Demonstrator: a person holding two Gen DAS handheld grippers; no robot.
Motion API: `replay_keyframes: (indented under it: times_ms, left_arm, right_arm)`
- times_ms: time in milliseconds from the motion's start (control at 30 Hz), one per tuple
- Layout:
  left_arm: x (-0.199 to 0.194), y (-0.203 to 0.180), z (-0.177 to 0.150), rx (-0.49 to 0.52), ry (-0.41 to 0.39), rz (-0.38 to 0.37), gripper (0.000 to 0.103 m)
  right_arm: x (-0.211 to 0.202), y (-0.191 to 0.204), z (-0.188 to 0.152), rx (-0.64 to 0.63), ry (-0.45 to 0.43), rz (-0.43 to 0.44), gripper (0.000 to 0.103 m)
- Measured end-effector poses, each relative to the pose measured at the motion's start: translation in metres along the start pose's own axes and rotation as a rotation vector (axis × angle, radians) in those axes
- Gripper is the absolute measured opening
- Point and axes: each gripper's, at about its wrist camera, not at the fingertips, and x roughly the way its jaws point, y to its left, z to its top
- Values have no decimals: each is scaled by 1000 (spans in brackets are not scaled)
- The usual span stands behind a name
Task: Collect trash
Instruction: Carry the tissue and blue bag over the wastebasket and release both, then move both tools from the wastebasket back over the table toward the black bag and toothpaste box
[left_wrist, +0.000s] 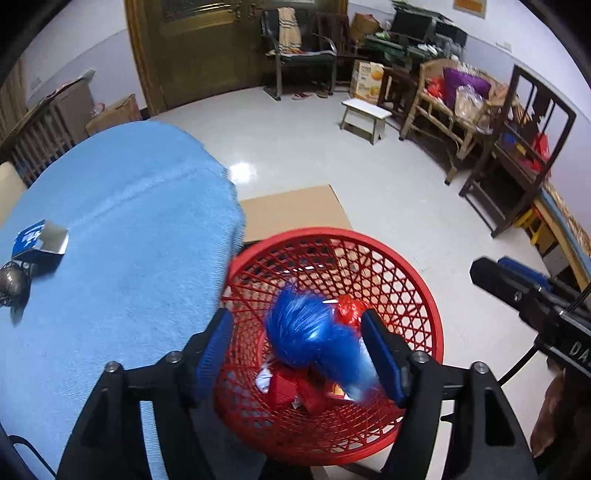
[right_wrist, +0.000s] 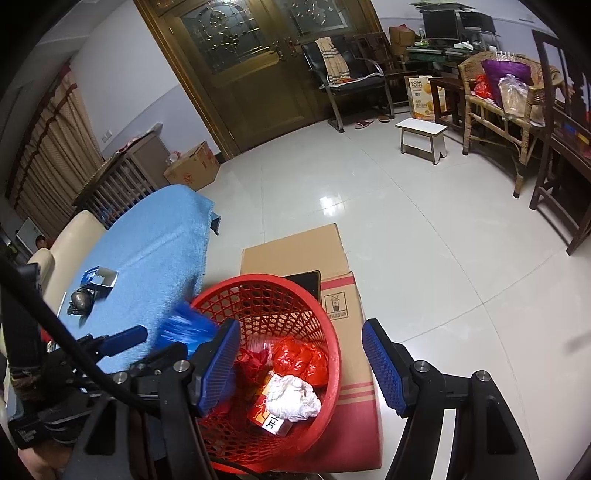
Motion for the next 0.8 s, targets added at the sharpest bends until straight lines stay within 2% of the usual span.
replay_keyframes:
  times_ms: [367, 633, 800]
  left_arm:
    - [-41, 60, -14, -153, -83, 7, 78]
    - [-61, 115, -60, -263, -87, 88, 78]
    - [-66, 155, -89, -357, -77, 130, 78]
  right_arm:
    - [-5, 37, 3, -59, -20, 28, 72]
    - [2, 70, -4, -116, 3, 59, 72]
    - [13, 110, -13, -194, 39, 97, 72]
